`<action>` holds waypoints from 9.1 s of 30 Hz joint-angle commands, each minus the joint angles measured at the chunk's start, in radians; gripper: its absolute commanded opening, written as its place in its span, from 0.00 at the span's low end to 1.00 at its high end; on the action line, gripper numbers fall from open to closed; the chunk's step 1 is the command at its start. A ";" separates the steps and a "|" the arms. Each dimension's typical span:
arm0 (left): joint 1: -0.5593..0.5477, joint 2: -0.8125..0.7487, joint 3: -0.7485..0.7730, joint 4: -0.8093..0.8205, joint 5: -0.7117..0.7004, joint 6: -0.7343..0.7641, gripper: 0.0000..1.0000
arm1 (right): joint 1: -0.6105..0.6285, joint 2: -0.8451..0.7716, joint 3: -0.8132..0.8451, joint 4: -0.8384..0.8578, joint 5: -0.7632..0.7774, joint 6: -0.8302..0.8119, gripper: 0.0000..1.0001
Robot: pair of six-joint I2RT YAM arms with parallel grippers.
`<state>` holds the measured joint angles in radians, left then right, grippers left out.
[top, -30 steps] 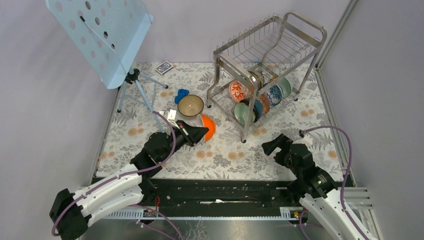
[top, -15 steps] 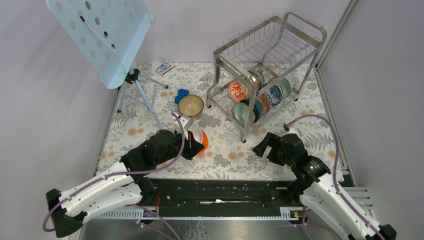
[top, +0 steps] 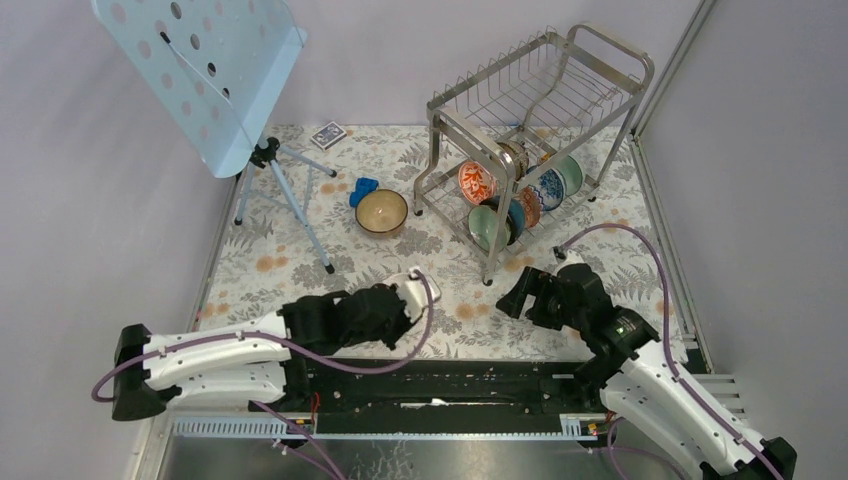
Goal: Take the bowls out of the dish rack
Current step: Place the bowl at the center of the board.
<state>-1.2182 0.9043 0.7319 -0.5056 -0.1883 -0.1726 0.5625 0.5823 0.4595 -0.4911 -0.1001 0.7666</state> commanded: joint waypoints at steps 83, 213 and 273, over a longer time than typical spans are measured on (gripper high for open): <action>-0.585 0.268 0.017 0.151 -0.441 0.276 0.96 | 0.807 0.556 0.354 -0.095 0.548 0.101 0.00; 1.060 -0.056 -0.033 -0.399 -0.183 -0.900 0.00 | 0.800 0.437 0.006 0.398 0.465 0.054 0.89; 1.611 0.175 -0.127 -0.003 0.057 -0.981 0.74 | 0.801 0.401 0.025 0.263 0.486 0.055 0.87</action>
<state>0.3866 1.1408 0.5884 -0.4873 -0.1532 -1.1603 1.3605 0.9947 0.4347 -0.2066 0.3546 0.8333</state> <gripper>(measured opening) 0.698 0.870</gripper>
